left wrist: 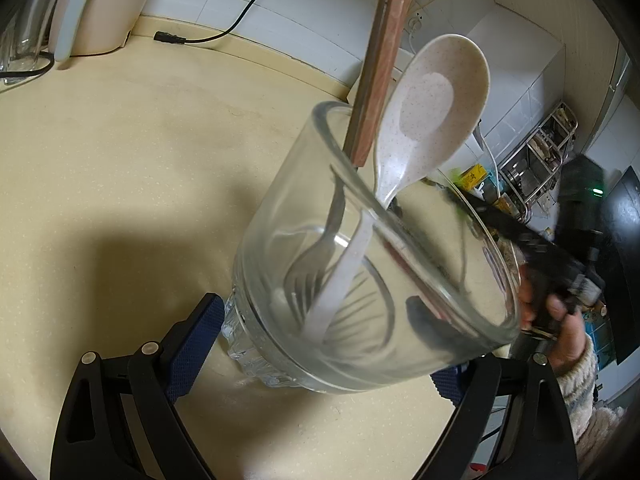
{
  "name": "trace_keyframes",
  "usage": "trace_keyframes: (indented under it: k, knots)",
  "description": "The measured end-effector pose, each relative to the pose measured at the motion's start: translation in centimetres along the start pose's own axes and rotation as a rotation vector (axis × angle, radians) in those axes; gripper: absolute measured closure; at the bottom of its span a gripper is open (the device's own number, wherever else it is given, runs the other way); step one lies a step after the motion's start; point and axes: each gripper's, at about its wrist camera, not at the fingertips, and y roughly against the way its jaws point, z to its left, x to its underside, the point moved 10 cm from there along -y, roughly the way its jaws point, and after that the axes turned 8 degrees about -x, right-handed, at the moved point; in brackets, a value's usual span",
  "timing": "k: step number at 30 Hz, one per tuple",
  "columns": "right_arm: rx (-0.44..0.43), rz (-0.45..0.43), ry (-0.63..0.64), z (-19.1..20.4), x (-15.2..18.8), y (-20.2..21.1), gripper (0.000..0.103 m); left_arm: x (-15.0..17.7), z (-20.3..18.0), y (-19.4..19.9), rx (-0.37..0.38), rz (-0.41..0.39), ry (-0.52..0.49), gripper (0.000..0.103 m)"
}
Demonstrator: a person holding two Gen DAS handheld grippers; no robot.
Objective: Organize utensils
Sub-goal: 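Lift the green brush with the right tool and lower it into the glass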
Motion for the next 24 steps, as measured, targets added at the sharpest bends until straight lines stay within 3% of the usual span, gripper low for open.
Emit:
trace_keyframes:
  k: [6, 12, 24]
  knots:
    - [-0.018, -0.143, -0.008, 1.2, -1.7, 5.3, 0.072, 0.0, 0.0, 0.0, -0.001, 0.000, -0.001, 0.009]
    - [-0.031, -0.226, -0.029, 1.4, -2.9, 9.2, 0.072, 0.0, 0.0, 0.0, -0.001, 0.000, -0.001, 0.009]
    - [-0.087, -0.274, -0.029, 2.9, -4.1, 11.9, 0.072, 0.0, 0.0, 0.0, -0.001, 0.000, -0.001, 0.009]
